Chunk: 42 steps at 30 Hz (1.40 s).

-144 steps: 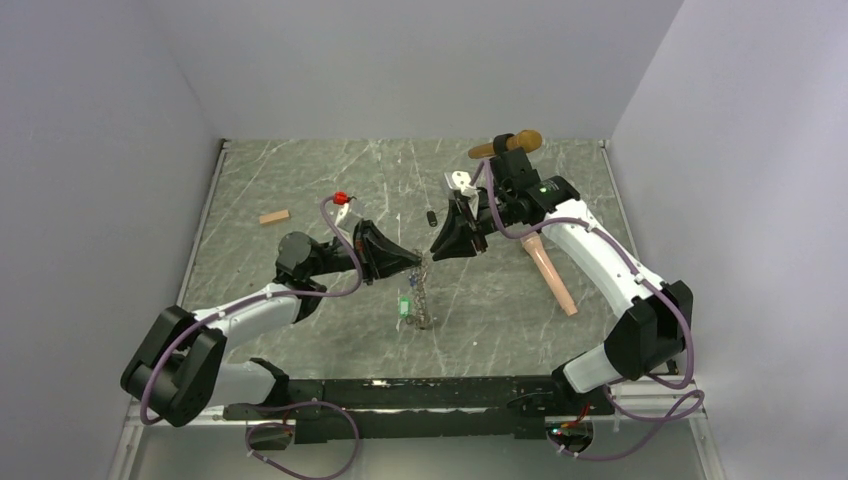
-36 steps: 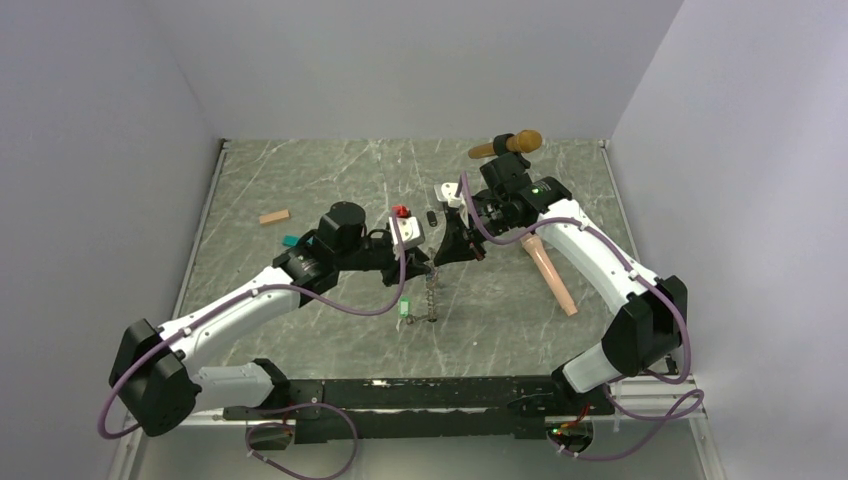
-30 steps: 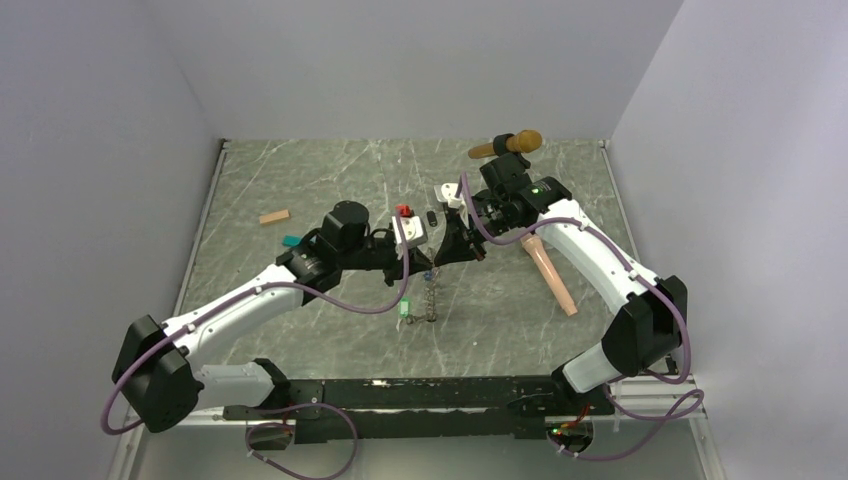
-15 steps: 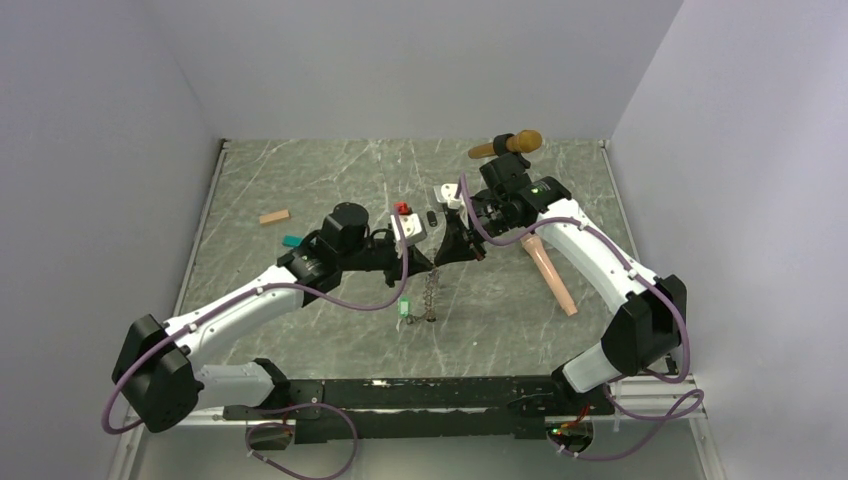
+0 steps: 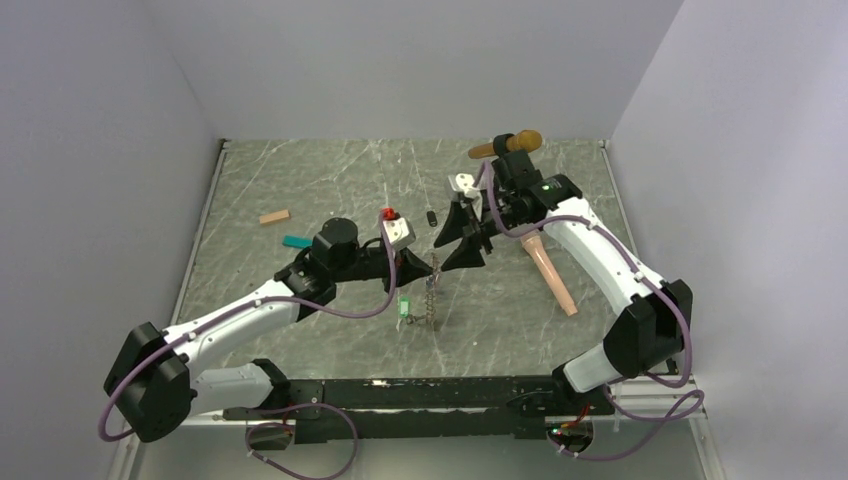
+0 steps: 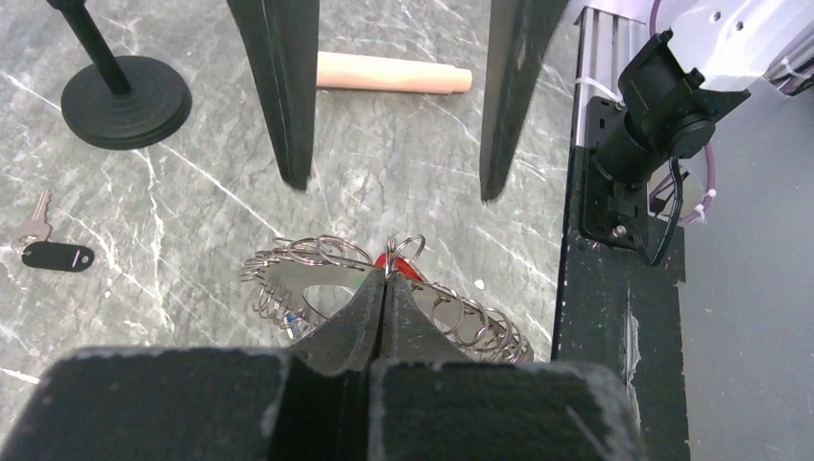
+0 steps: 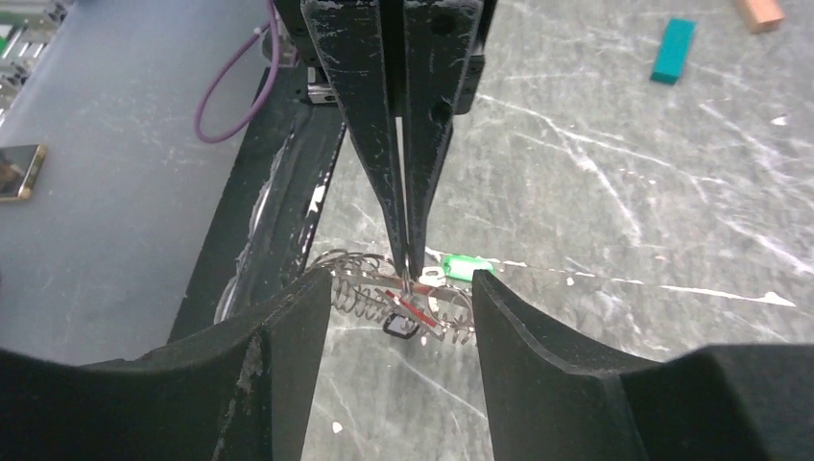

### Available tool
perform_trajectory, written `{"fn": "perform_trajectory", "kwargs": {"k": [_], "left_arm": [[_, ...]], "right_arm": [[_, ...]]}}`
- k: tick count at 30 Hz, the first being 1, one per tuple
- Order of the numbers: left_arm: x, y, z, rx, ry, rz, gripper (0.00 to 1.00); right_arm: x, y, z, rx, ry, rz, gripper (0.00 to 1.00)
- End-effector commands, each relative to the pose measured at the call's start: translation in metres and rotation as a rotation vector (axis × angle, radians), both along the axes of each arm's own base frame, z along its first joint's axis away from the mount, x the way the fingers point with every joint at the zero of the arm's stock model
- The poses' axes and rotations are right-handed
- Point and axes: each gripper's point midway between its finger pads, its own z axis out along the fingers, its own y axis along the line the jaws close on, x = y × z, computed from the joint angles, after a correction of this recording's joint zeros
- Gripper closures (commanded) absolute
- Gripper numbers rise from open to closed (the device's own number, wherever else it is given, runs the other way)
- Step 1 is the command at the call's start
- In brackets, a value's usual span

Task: Put the keys on the keyring

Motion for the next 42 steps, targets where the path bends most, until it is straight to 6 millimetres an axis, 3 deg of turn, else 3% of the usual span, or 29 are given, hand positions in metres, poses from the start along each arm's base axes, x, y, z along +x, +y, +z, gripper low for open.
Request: {"fn": "perform_trajectory", "kwargs": {"k": [1,6,12,17,32,42], "left_arm": [[0.000,-0.003,0.043,-0.143,-0.090,0.008,1.00],[0.000,0.000,0.053,-0.228,-0.099,0.042,1.00],[-0.001,0.005,0.063,-0.370,-0.086,0.082,1.00],[-0.002,0.005,0.066,-0.446,-0.055,0.092,1.00],[0.000,0.010,0.066,-0.565,0.029,0.130,1.00],[-0.004,0.008,0.066,-0.620,0.067,0.100,1.00]], "right_arm": [[-0.002,-0.010,0.036,0.126,-0.064,0.009,0.39],[-0.011,-0.016,0.028,0.162,-0.106,0.052,0.33],[-0.014,-0.014,0.017,0.164,-0.109,0.070,0.36],[-0.013,-0.010,0.012,0.142,-0.101,0.066,0.47],[-0.008,-0.003,0.010,0.111,-0.108,0.048,0.69],[0.011,-0.001,0.006,0.056,-0.099,-0.042,0.97]]}}
